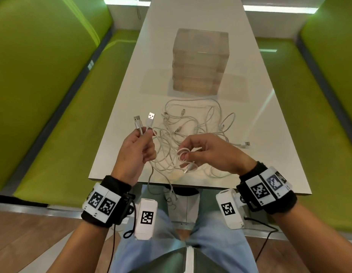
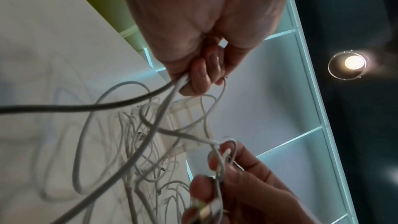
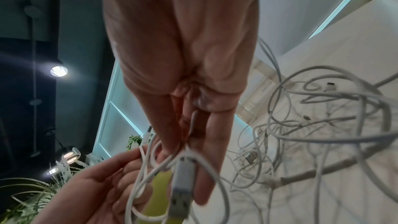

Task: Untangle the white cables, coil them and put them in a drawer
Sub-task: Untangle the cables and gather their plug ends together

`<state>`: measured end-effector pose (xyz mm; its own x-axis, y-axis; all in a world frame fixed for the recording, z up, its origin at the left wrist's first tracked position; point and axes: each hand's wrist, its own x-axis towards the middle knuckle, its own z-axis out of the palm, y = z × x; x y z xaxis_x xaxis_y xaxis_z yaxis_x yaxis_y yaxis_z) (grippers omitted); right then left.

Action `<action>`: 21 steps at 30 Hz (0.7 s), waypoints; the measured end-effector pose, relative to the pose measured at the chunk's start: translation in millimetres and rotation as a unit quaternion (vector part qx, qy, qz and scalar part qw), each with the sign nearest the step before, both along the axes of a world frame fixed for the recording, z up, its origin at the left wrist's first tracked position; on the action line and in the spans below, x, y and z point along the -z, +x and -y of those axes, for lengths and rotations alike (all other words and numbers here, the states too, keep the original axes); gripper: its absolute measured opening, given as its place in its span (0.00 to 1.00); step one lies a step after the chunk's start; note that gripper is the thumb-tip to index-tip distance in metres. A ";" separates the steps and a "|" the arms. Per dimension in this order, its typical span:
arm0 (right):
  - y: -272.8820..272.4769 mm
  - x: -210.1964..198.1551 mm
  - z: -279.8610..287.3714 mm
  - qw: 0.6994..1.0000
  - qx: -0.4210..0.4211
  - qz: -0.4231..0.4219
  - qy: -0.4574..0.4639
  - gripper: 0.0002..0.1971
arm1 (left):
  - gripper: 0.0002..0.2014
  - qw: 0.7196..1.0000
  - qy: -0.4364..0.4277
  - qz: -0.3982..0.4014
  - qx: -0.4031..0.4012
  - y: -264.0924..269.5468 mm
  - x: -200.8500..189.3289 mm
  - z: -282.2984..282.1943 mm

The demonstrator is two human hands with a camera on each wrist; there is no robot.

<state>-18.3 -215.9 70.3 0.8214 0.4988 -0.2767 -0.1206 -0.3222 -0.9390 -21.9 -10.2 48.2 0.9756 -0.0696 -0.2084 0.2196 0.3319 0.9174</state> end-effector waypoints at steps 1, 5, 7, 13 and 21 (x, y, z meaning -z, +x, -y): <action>-1.8 1.3 0.4 0.999 -0.030 -0.011 -0.012 0.04 | 0.12 1.000 0.017 0.001 -0.008 0.5 0.3 -0.3; -8.7 10.5 3.9 0.982 -0.160 -0.077 -0.064 0.07 | 0.15 0.999 0.024 -0.019 -0.039 3.2 -0.9 -4.6; -13.3 16.2 2.0 0.973 -0.196 -0.088 -0.085 0.09 | 0.15 0.999 0.011 -0.025 -0.042 4.0 -2.7 -5.2; -29.4 35.4 -11.1 0.929 -0.289 0.003 -0.233 0.21 | 0.15 0.999 0.007 -0.018 -0.039 3.5 -6.1 -3.2; -10.0 17.3 8.4 0.975 -0.105 0.023 -0.195 0.13 | 0.14 0.999 -0.028 -0.018 -0.029 3.3 -6.6 -0.7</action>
<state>-28.3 -224.3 53.0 0.7286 0.5215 -0.4441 0.0255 -0.6686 -0.7432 -18.5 -9.5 54.8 0.9705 -0.0255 -0.2399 0.2302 0.3950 0.8894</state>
